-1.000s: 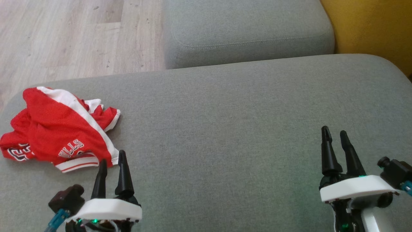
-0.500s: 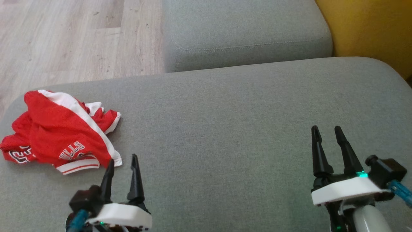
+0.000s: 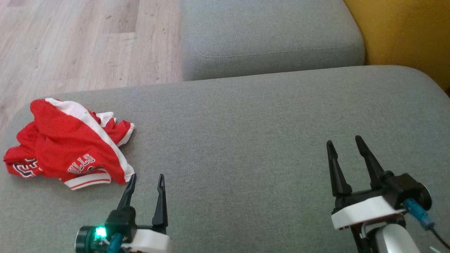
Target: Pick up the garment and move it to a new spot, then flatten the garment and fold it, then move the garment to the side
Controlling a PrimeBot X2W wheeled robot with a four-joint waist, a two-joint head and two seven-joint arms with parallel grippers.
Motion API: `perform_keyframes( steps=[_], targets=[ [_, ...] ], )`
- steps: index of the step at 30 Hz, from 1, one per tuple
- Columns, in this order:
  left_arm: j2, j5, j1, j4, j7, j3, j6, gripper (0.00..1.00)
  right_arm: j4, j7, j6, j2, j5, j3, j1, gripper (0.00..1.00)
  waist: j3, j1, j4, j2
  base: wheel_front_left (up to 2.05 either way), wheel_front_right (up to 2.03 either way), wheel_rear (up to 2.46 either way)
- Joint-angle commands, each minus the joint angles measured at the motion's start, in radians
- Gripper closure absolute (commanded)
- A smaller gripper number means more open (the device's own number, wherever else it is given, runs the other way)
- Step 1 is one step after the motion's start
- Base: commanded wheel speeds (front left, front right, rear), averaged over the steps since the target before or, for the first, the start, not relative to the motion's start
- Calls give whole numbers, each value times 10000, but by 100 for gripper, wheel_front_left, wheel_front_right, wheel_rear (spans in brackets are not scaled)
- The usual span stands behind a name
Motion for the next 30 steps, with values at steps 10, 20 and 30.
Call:
perform_keyframes(
  steps=[10, 20, 30],
  targets=[
    [-114, 144, -391, -761, -444, 252, 372, 0, -628, -460, -6, -80, -550, 312, -227, 0, -83, 1, 38, -1, 0, 0, 0],
    [-843, 320, 508, -1199, -770, 1535, -308, 0, 553, -785, -7, -86, 1629, 18, 211, 0, -164, 1, 19, -1, 0, 0, 0],
    [-1068, 1136, 666, -760, -918, 1831, -641, 0, 955, -931, -7, -89, 865, 179, 121, 0, -182, 1, -41, -1, 0, 0, 0]
  ],
)
